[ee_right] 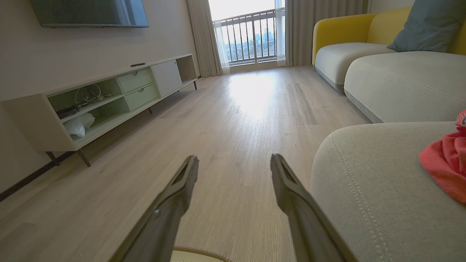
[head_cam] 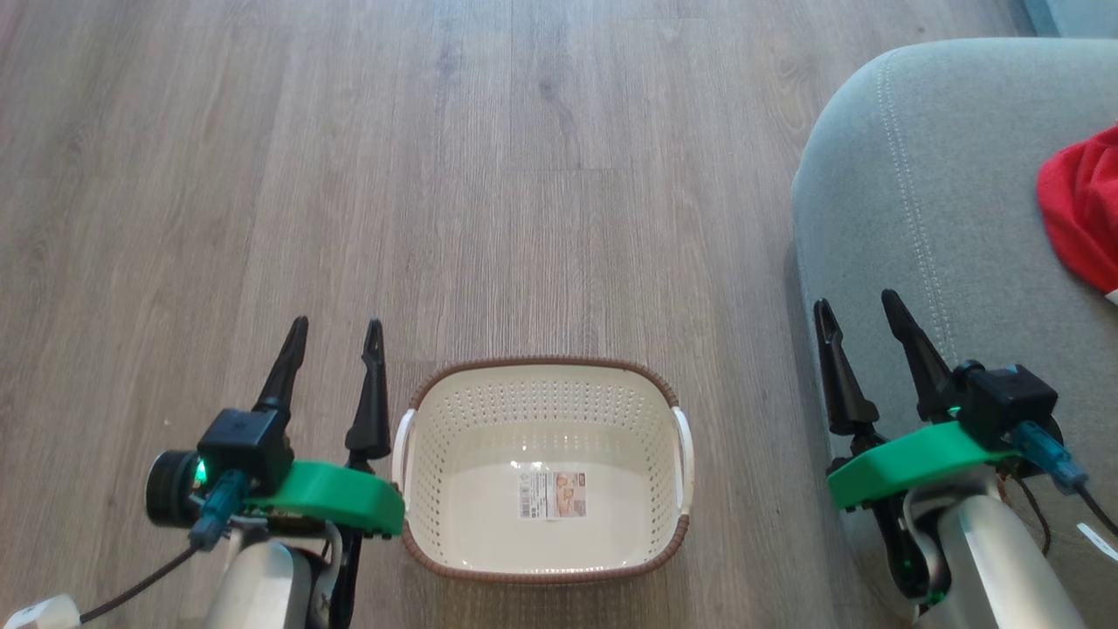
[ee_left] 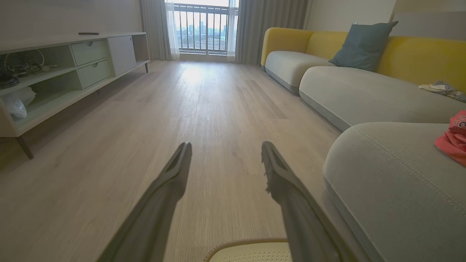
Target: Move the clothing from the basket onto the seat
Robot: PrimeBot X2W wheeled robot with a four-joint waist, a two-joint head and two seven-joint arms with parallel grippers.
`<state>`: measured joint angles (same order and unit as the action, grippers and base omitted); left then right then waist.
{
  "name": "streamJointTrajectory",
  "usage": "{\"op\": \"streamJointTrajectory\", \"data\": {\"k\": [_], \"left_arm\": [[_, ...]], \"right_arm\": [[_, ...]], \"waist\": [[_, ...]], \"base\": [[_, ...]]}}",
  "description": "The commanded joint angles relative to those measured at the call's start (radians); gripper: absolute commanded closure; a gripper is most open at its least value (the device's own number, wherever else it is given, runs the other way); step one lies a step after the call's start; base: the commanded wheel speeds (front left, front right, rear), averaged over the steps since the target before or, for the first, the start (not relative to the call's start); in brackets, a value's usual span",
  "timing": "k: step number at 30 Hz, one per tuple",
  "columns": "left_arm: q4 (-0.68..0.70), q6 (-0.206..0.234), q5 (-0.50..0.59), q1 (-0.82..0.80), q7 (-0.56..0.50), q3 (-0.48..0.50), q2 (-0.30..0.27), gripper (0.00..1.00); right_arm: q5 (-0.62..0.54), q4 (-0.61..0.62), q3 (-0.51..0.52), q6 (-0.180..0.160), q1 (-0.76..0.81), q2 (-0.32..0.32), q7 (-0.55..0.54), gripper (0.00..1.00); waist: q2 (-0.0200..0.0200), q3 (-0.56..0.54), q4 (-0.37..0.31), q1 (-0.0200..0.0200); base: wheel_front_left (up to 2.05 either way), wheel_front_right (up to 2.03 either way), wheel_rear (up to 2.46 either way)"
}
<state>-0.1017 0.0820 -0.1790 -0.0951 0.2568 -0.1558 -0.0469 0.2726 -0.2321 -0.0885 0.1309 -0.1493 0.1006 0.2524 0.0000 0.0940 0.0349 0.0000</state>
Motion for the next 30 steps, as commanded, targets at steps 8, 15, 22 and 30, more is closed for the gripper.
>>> {"op": "streamJointTrajectory", "data": {"k": [8,15,22,30], "left_arm": [[0.018,-0.036,-0.035,-0.015,0.005,0.045,-0.003,0.0],[-0.009,-0.077,-0.079,-0.009,0.005,0.058,-0.003,0.0],[-0.021,-0.105,-0.107,-0.009,0.005,0.067,-0.003,0.0],[-0.018,-0.116,-0.125,-0.01,0.005,0.077,-0.003,0.0]], "right_arm": [[-0.014,0.019,-0.015,0.0,-0.018,-0.002,0.009,0.0],[-0.014,0.019,-0.002,0.0,-0.017,-0.005,0.009,0.0],[-0.014,0.017,-0.001,0.0,-0.015,-0.009,0.009,0.0],[-0.012,0.015,0.004,0.0,-0.015,-0.007,0.009,0.0]], "waist": [[0.0,0.003,-0.003,0.0],[0.0,0.001,-0.007,0.0],[0.0,0.002,-0.009,0.0],[0.0,0.0,-0.01,0.0]], "base": [[0.0,0.0,0.0],[0.0,0.0,0.0],[0.0,0.0,0.0],[0.0,0.0,0.0]]}}
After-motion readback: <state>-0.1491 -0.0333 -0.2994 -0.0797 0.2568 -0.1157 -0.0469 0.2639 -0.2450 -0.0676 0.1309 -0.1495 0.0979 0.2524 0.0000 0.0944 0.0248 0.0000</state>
